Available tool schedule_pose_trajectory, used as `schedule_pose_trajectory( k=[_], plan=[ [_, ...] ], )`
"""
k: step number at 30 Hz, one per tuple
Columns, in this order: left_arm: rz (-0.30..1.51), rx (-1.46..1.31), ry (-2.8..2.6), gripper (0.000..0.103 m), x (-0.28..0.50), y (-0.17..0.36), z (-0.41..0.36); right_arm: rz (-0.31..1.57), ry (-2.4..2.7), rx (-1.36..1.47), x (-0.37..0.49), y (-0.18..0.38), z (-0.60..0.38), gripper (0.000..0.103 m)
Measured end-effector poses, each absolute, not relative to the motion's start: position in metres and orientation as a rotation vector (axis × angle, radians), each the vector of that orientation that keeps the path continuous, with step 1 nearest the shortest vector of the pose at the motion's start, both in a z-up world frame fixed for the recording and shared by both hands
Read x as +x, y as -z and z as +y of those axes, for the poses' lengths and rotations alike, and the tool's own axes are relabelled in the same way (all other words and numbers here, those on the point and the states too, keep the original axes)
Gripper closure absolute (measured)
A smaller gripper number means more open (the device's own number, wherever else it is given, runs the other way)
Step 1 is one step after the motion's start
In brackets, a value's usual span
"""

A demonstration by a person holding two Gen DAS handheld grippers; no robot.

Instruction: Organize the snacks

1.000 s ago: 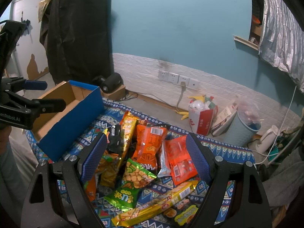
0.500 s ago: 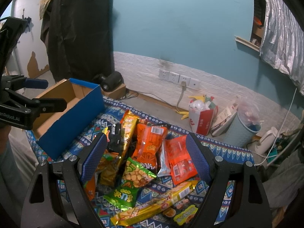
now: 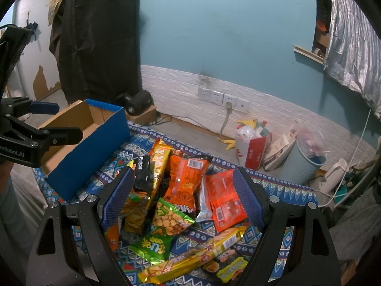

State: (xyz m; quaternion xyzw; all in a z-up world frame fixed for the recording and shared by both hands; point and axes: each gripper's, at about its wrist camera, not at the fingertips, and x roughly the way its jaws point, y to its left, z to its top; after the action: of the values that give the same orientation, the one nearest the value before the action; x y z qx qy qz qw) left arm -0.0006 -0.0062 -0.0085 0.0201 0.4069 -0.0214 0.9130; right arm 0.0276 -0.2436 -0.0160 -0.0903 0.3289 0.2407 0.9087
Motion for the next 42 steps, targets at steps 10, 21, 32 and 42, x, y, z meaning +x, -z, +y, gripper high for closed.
schedule_pose_trajectory(
  k=[10,21,32,42],
  plan=[
    [0.836,0.045,0.045,0.001,-0.001,0.01,-0.007,0.682,-0.458,-0.183,0.029,0.012,-0.253,0.02],
    [0.843,0.053,0.047,0.001,0.0,0.013,-0.009,0.7,-0.445,-0.175,0.036,0.012,-0.254,0.02],
    [0.844,0.058,0.049,0.001,0.0,0.014,-0.011,0.699,-0.456,-0.176,0.037,0.013,-0.254,0.02],
    [0.855,0.066,0.054,0.001,0.0,0.018,-0.013,0.702,-0.457,-0.177,0.037,0.014,-0.255,0.02]
  ],
)
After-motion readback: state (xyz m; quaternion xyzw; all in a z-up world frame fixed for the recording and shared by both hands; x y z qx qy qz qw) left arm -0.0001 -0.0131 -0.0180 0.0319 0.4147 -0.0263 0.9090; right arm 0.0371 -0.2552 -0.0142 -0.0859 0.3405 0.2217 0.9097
